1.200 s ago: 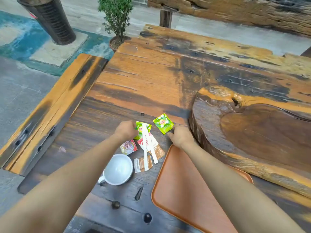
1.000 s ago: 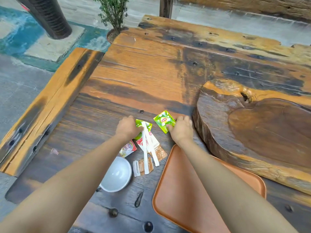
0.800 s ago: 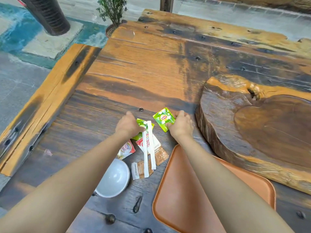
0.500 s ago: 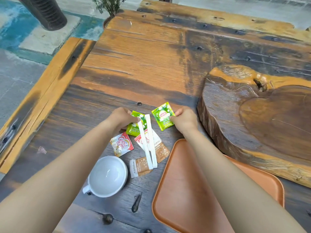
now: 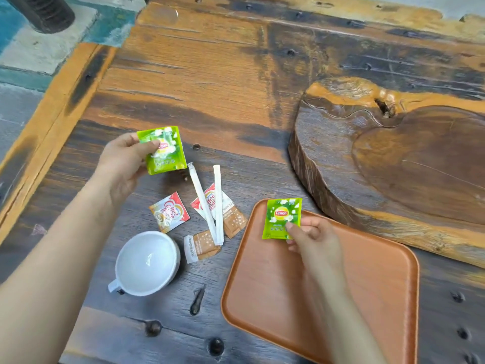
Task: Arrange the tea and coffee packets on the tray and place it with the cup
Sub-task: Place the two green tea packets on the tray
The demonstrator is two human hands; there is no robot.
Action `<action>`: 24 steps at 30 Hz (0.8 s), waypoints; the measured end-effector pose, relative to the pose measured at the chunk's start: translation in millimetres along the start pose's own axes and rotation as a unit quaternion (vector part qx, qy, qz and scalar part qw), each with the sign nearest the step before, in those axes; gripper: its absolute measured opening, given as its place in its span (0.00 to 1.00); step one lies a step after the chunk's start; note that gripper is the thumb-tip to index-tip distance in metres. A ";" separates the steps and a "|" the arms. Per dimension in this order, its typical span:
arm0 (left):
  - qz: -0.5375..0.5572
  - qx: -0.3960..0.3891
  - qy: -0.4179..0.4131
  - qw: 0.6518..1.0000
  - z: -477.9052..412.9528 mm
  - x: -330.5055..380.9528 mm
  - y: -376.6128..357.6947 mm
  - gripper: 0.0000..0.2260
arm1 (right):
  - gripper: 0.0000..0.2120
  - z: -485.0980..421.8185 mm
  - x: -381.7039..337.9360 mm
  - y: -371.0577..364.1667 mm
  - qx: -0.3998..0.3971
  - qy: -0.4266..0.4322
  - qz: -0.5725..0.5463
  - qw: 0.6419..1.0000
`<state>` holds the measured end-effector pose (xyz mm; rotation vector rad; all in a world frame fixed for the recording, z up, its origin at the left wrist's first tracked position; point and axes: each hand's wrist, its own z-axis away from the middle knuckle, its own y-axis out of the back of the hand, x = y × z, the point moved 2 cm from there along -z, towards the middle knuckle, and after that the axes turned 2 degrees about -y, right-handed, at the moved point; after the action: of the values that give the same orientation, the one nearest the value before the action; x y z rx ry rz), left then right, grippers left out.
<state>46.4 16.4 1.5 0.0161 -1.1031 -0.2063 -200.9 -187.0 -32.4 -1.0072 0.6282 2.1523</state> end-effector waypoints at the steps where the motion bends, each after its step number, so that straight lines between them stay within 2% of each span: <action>1: 0.017 0.012 -0.016 1.000 5.8 3.3 0.2 0.07 | 0.10 1.9 11.9 2.8 0.005 -0.007 0.019 1.000; 3: 0.054 0.022 -0.032 0.998 18.5 6.2 -2.9 0.07 | 0.10 6.1 27.3 6.3 0.013 -0.008 0.081 0.997; 5: 0.076 0.028 -0.036 0.996 31.3 4.8 -7.7 0.07 | 0.09 12.0 31.8 9.7 0.017 0.033 0.172 0.984; 6: 0.082 0.028 -0.040 0.995 37.3 3.6 -10.1 0.07 | 0.08 15.7 30.8 12.2 0.021 0.066 0.238 0.969; 9: 0.086 0.021 -0.051 0.995 52.9 -0.2 -17.0 0.07 | 0.13 25.1 24.4 18.7 0.078 0.176 0.423 0.886; 11: 0.082 0.008 -0.051 0.995 63.2 -4.7 -22.7 0.07 | 0.15 24.8 21.2 16.9 0.090 0.258 0.451 0.850; 15: 0.076 -0.034 -0.045 0.995 81.0 -19.4 -36.9 0.06 | 0.23 11.4 34.6 1.8 -0.002 0.343 0.501 0.795; 18: 0.063 -0.057 -0.029 0.996 90.4 -30.9 -46.6 0.06 | 0.23 1.2 46.8 -3.4 -0.035 0.343 0.520 0.781; 24: 0.039 -0.083 0.013 0.996 102.8 -51.4 -58.1 0.04 | 0.25 -9.4 50.0 -1.6 -0.053 0.362 0.510 0.779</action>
<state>-76.2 -22.5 -4.1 -0.1720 -1.0556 -0.2272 -219.1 -173.8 -78.0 -1.8888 1.7647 2.6229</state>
